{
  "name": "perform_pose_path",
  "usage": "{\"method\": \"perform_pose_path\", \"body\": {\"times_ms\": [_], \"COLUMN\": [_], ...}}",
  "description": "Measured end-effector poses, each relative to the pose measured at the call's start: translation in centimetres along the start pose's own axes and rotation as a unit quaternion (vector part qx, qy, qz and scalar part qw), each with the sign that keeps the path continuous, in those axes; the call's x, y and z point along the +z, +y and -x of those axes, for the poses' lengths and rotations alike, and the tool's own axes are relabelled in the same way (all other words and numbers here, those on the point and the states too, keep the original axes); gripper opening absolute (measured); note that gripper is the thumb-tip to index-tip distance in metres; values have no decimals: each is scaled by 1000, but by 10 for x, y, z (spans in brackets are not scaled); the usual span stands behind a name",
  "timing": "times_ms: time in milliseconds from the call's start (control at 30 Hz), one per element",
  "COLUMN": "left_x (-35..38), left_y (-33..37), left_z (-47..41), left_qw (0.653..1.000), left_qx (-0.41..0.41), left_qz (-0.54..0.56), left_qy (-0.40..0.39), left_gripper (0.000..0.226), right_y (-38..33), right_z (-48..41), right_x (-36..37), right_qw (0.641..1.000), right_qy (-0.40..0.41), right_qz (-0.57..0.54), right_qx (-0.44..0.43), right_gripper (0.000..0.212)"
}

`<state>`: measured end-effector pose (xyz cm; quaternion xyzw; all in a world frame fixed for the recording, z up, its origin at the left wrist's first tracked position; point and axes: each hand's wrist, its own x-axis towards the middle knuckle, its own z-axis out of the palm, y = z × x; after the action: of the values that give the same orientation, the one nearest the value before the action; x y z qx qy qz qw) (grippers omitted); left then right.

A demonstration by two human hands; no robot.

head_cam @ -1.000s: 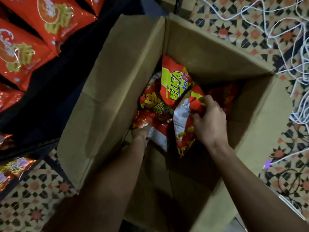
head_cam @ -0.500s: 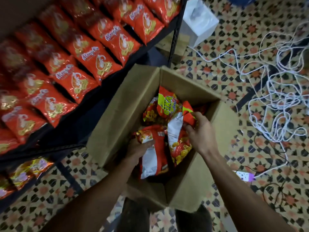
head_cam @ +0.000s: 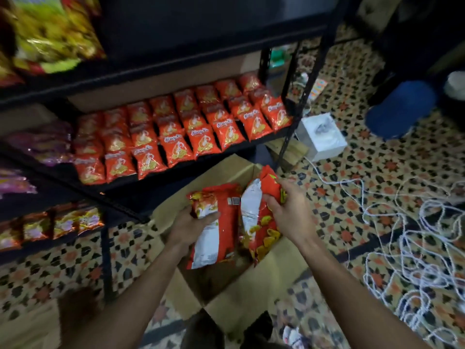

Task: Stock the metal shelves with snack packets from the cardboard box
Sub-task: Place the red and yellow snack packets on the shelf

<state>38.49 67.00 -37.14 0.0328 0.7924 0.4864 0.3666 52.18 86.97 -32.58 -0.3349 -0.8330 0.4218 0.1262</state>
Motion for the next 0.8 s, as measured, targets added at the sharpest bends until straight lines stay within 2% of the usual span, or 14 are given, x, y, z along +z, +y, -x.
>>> {"method": "perform_pose_path", "body": {"times_ms": [100,200,233,433,533,633,800], "left_x": [-15,-34,-42,-64,-74,-74,-55], "left_y": [25,46,56,107,133,157,210], "left_z": [26,42,47,70,73,73,70], "left_qw": [999,994,992,978,970,954,918], "left_qx": [39,70,81,142,163,186,235], "left_qz": [14,31,49,124,132,164,175], "left_qy": [35,75,84,94,127,170,268], "left_gripper": [27,45,45,21,21,32,27], "right_y": [-31,-64,-77,-134,-158,-173,-195], "right_z": [1,-3,-5,-23,-40,-65,-122], "right_x": [-26,-44,-49,-72,-85,-101,-134], "right_qw": [999,998,996,990,984,977,963], "right_qy": [-10,-4,11,49,67,91,81], "right_qz": [14,12,5,-66,-87,-112,-166], "right_qx": [-28,-65,-84,-112,-138,-159,-197], "right_gripper": [43,43,41,41,39,38,32]}}
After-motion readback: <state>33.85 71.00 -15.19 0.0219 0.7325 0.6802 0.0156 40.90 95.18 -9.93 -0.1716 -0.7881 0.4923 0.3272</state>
